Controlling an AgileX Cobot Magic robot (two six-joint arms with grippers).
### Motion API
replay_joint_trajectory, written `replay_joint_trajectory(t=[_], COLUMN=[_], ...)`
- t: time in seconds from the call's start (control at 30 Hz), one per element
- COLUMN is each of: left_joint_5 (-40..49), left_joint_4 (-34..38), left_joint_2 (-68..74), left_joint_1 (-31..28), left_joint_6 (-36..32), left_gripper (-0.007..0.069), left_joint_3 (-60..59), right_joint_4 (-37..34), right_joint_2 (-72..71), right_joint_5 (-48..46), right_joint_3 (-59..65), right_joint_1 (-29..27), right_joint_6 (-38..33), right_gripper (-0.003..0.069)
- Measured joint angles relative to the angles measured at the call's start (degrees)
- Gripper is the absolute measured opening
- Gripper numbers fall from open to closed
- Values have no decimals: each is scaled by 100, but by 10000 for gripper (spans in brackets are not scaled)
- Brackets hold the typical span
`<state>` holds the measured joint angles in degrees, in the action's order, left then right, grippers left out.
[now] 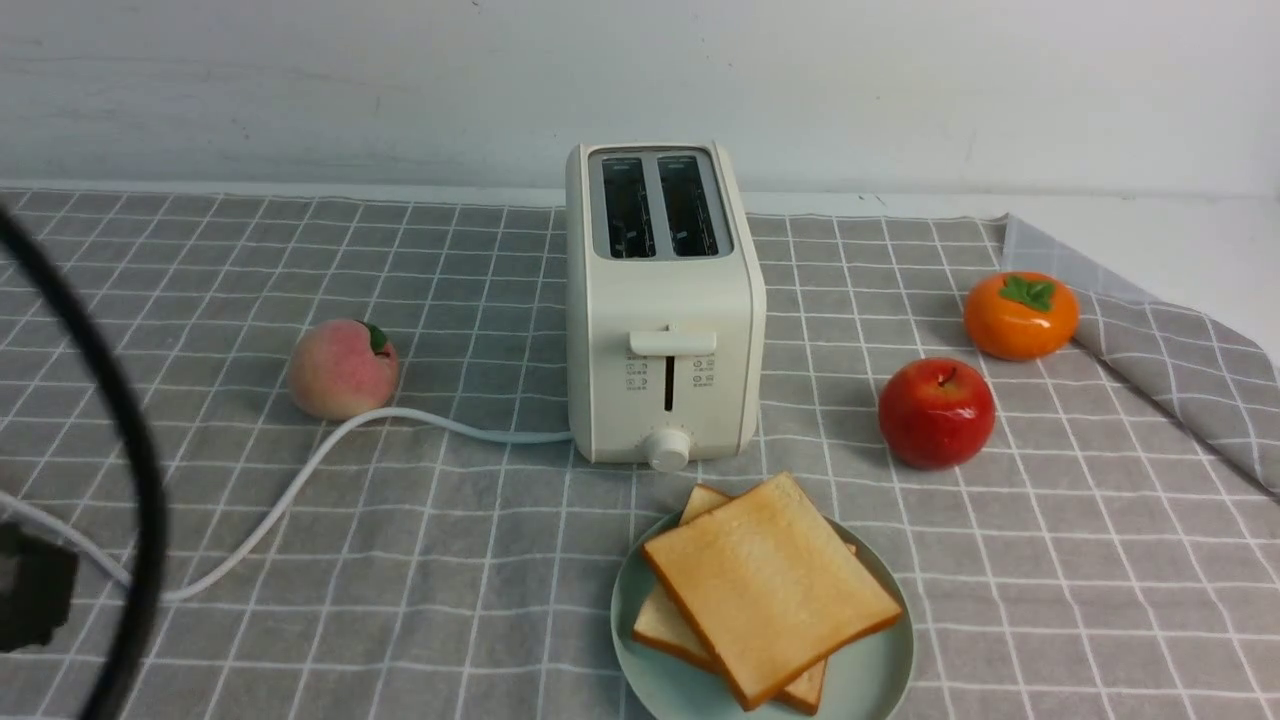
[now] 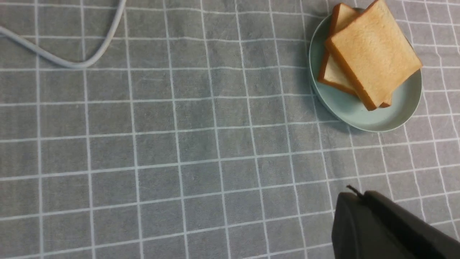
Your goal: Take toasted bread from bread machine on grey coffee table place on plate.
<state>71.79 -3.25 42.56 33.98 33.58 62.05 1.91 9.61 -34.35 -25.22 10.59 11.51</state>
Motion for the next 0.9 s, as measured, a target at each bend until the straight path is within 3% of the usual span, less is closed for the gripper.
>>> replay_joint_trajectory(t=[0.27, 0.9], left_joint_5=[0, 0], left_joint_4=[-43, -36], left_joint_2=[-652, -654], left_joint_1=[0, 0], left_joint_6=[-24, -24], left_gripper=[-14, -14], left_joint_3=[-90, -97], right_joint_4=[7, 6], right_joint_2=[0, 0], right_joint_5=[-402, -433], right_joint_3=[0, 0], right_joint_1=[0, 0], right_joint_6=[0, 0], right_gripper=[-13, -10])
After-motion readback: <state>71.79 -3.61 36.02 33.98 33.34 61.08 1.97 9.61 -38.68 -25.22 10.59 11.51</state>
